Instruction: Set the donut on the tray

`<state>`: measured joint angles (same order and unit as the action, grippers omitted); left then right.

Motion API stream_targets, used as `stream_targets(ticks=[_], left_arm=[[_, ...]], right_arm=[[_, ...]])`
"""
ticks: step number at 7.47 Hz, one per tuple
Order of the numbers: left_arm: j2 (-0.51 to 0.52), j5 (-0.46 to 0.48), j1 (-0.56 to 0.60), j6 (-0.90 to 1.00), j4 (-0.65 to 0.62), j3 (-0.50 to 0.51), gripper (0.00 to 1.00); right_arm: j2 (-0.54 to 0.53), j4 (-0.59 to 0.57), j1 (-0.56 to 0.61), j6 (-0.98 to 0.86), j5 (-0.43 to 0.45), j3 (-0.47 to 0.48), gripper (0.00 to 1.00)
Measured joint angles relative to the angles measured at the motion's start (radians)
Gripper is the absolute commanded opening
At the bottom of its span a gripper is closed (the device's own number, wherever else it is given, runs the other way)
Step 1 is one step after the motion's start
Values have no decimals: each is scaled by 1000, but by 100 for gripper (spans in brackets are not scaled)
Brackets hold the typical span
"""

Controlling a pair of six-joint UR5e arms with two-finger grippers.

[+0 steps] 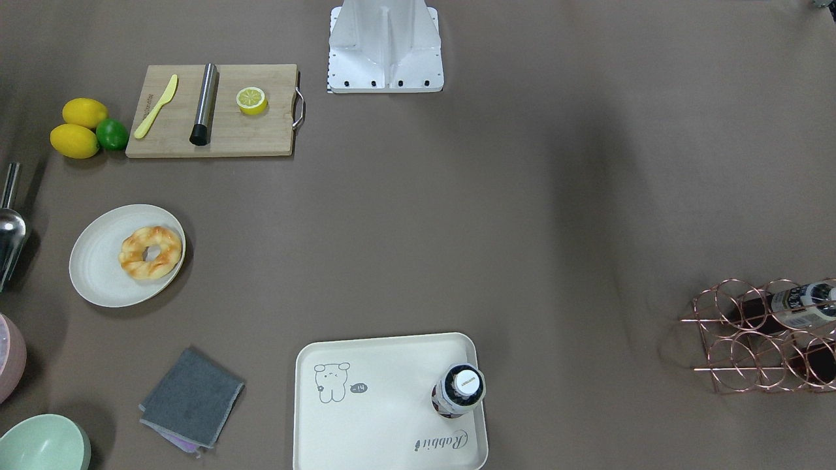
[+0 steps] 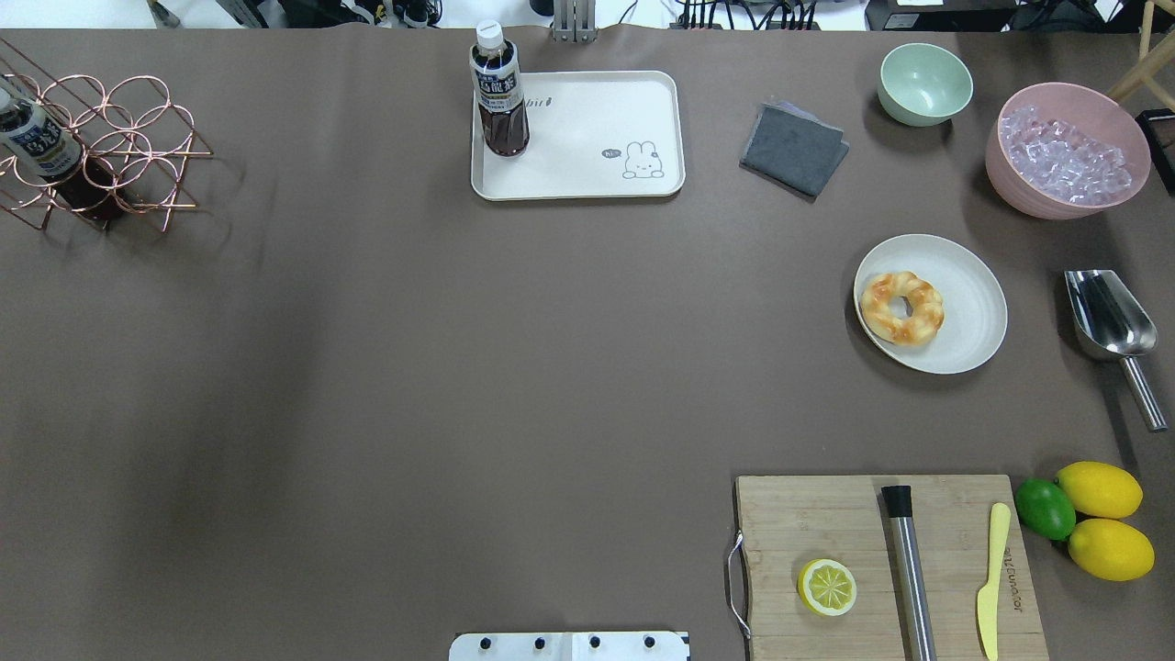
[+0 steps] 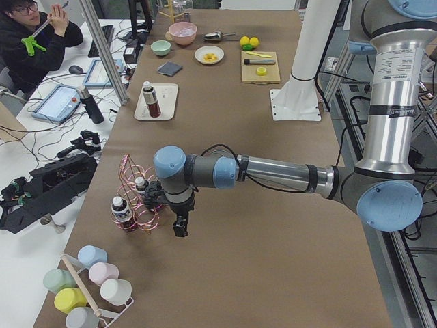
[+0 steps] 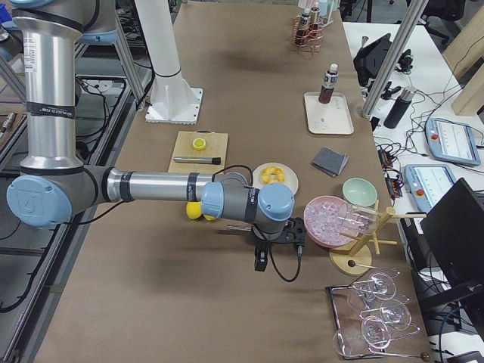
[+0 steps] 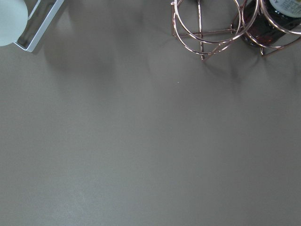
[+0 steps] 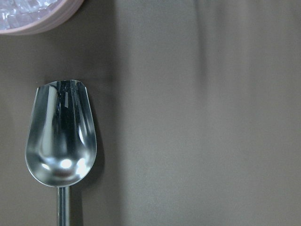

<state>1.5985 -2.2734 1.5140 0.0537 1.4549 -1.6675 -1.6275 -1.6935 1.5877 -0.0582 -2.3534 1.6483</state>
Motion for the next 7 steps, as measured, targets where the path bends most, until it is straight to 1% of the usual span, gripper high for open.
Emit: stream_targets(ticks=[2,7], left_arm=[[0,-1,0,0,0,1,98],[7,-1,0,-1,1,-1,98]], right_arm=[[0,0,0,-1,-15,-2,100],[2,1,0,1,-18,-2,100]])
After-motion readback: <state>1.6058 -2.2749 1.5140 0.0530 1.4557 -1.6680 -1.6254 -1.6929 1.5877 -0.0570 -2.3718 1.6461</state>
